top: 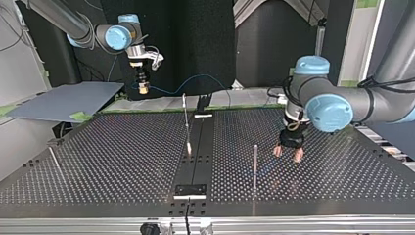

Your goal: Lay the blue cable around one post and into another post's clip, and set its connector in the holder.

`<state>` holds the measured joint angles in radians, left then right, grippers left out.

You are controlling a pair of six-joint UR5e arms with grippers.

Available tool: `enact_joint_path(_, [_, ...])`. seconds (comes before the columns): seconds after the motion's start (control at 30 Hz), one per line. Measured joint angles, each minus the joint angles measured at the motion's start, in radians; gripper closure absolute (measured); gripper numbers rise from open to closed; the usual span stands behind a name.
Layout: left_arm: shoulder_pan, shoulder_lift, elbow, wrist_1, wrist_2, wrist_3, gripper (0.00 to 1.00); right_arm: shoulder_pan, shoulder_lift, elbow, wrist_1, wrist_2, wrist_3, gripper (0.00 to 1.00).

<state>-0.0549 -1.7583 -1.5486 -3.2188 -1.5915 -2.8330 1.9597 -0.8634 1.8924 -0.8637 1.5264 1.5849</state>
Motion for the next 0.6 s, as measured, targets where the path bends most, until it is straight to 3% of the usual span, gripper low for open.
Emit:
enact_joint_path(0.23, [0.003, 0.004, 0.049, -0.014, 0.001, 0.035, 0.00, 0.001, 0.000, 0.000, 0.000, 0.000, 0.000, 0.99])
enact_joint_path(0.6, [0.001, 0.009, 0.056, -0.057, -0.025, 0.100, 0.00, 0.002, 0.000, 0.000, 0.001, 0.000, -0.004, 0.99])
